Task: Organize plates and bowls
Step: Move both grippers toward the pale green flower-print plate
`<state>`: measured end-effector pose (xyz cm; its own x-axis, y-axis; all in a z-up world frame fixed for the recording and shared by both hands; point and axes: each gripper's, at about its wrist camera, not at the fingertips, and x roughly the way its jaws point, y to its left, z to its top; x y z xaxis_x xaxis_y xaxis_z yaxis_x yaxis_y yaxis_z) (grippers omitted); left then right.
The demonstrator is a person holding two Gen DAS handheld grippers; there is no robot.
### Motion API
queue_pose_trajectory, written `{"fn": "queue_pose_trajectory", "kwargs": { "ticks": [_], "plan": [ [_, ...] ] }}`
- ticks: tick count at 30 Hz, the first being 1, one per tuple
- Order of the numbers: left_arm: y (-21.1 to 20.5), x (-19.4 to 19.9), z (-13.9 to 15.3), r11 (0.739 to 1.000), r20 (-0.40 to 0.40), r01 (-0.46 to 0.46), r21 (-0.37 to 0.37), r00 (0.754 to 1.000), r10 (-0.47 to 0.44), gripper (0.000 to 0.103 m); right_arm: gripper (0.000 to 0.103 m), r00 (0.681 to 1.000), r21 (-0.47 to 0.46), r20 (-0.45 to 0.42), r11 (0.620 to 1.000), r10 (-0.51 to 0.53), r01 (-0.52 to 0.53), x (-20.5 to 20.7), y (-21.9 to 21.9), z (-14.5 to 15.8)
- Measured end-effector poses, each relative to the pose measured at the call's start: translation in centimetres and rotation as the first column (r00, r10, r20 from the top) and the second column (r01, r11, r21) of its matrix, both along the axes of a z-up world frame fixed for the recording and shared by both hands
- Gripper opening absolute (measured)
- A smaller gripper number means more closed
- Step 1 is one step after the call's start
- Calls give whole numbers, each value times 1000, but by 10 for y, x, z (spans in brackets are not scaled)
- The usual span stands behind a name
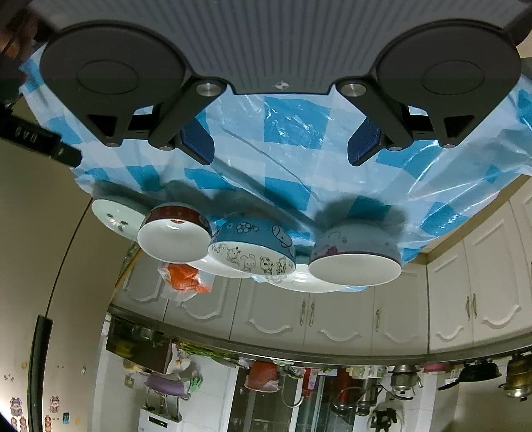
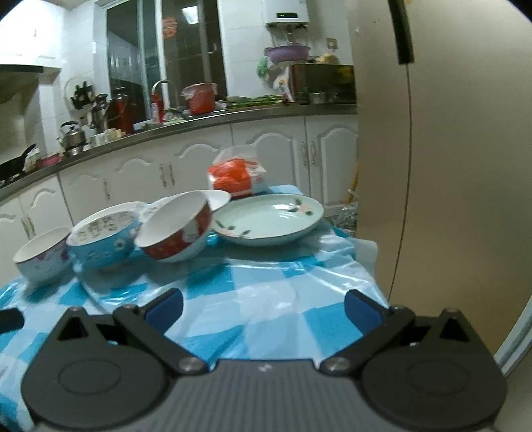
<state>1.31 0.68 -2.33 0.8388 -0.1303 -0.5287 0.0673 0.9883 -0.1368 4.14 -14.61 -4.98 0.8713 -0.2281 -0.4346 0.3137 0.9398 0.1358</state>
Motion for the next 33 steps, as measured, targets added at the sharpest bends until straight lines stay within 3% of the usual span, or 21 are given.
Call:
{"fn": "queue_pose_trajectory", "kwargs": {
  "ticks": [10,16,23,28,33],
  "plan": [
    [-7,14,12,999,-8,45,19,999,-45,103,102,999,85,1,996,-33,33,17,-36,1],
    [-21,27,20,990,-3,142,15,990,-142,103,102,998,118,35,992,-58,53,37,-61,21],
    [-37,51,50,971,48,241,0,969,-240,103,102,989,189,78,976,-122,105,74,-96,58],
    [-55,84,74,953,51,298,-50,954,-295,103,102,978,258,134,958,-160,122,96,-119,70],
    [-74,115,84,944,17,294,-150,955,-295,103,102,972,326,167,940,-166,104,109,-143,53]
  ]
}}
